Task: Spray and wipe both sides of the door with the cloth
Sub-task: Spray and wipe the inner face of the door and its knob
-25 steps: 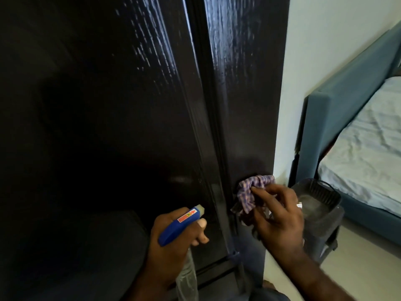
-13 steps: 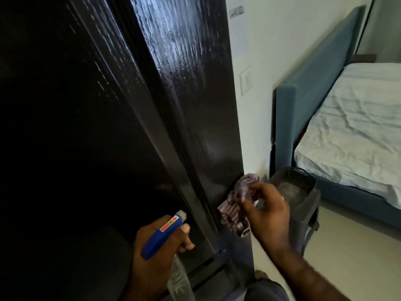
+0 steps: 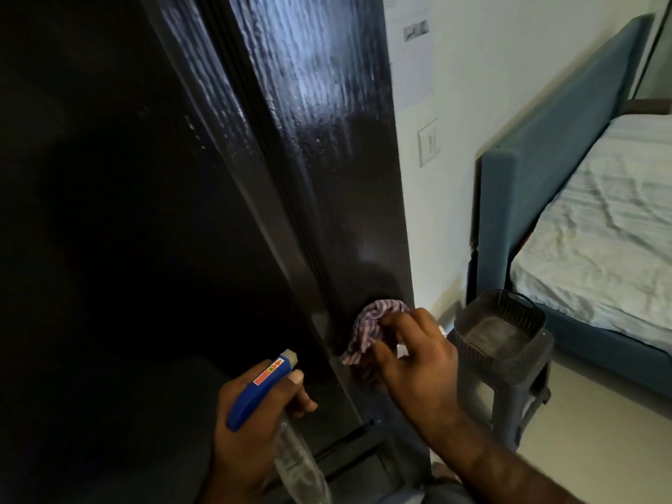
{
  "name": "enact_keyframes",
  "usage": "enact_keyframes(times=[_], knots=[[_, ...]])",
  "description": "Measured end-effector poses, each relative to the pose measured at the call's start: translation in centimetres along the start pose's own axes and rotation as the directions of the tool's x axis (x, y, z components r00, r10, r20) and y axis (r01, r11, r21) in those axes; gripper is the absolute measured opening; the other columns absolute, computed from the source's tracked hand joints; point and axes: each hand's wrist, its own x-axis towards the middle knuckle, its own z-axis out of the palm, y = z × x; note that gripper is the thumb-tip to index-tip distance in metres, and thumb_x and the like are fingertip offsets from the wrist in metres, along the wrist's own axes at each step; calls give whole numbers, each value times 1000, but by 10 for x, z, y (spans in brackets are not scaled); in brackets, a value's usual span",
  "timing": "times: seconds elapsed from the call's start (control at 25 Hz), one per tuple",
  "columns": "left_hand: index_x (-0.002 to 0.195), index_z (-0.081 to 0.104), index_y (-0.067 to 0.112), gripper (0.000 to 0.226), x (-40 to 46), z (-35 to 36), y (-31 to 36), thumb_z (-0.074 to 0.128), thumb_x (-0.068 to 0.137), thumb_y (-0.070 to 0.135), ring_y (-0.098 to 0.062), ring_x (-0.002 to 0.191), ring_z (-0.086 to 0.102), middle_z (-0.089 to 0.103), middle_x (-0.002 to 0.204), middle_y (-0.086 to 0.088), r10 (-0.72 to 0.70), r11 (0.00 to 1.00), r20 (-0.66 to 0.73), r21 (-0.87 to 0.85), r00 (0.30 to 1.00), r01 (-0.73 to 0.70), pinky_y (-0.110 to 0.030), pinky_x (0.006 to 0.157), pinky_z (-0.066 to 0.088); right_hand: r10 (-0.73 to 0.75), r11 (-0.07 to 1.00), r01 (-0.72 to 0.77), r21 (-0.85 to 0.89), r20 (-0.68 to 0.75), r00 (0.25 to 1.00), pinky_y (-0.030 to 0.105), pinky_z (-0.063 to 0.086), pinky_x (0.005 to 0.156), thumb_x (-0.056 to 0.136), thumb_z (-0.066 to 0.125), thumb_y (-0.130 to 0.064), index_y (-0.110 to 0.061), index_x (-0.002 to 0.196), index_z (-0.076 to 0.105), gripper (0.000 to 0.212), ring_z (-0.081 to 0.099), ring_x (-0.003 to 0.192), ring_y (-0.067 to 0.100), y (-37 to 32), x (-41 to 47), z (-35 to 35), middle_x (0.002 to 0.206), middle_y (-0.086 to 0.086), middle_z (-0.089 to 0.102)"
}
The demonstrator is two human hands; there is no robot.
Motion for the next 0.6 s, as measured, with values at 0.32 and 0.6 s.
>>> enact_keyframes(times=[0.32, 0.6], knots=[[77, 70, -4, 22, -27, -30, -17, 68, 84, 16, -33, 67, 73, 70, 69, -21, -99, 995, -170, -49, 980, 92, -38, 66, 64, -114, 992, 103, 69, 191, 975, -4, 31, 86, 83, 86, -25, -26, 116, 74, 35, 44, 91, -7, -32, -15, 26, 109, -9, 56], [73, 71, -4, 21, -37, -23, 0, 68, 94, -1, -33, 60, 68, 66, 66, -26, -77, 994, -401, -107, 913, 37, -28, 56, 58, -50, 998, 56, -15, 264, 963, 24, 41, 74, 83, 78, -36, -29, 117, 70, 35, 65, 87, 23, -42, 3, 33, 109, -2, 61]])
